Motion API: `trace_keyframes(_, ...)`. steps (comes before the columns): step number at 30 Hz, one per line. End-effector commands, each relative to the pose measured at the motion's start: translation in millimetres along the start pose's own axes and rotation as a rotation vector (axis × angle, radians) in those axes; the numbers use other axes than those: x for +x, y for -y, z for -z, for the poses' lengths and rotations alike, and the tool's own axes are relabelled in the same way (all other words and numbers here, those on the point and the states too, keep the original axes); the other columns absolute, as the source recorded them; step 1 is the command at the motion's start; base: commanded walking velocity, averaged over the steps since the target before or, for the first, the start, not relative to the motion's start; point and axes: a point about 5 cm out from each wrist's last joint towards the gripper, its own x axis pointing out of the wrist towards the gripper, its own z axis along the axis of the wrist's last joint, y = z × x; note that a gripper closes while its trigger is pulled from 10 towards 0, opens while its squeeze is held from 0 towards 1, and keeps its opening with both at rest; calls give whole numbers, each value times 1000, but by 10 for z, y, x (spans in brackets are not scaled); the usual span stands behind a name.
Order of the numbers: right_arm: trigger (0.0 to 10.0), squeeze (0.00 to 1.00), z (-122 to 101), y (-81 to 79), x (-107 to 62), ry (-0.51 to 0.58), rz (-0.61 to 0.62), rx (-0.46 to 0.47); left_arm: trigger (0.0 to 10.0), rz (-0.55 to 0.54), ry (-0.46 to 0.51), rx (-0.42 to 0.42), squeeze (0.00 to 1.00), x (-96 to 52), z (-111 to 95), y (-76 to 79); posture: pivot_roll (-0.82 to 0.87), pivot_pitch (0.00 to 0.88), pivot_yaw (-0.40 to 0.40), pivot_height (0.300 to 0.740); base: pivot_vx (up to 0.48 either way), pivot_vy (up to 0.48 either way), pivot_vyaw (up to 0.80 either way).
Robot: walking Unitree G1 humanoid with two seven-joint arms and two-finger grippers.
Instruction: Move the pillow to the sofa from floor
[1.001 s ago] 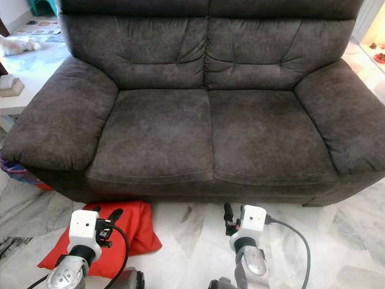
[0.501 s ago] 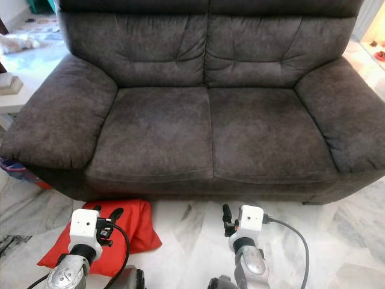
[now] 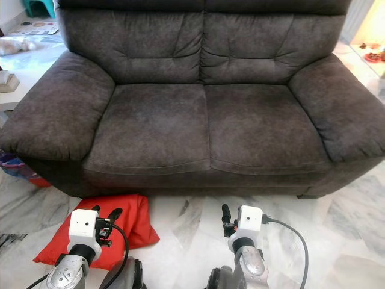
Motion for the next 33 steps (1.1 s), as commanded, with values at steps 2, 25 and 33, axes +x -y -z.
trace_keyframes(2, 10000, 0, 85, 8, -34, -42, 2, -9, 10000, -18, -19, -23, 0, -25, 30, -21, 168, 216, -2, 621, 0, 0, 0)
trace_keyframes(25, 10000, 0, 65, 10, -35, -20, 1, 0, 10000, -28, -24, -36, 0, -29, 36, -25, 167, 219, -7, 596, 0, 0, 0)
trace_keyframes(33, 10000, 0, 68, 4, -35, -24, -4, -4, 10000, -33, -22, -41, 0, -26, 30, -33, 167, 221, -9, 596, 0, 0, 0)
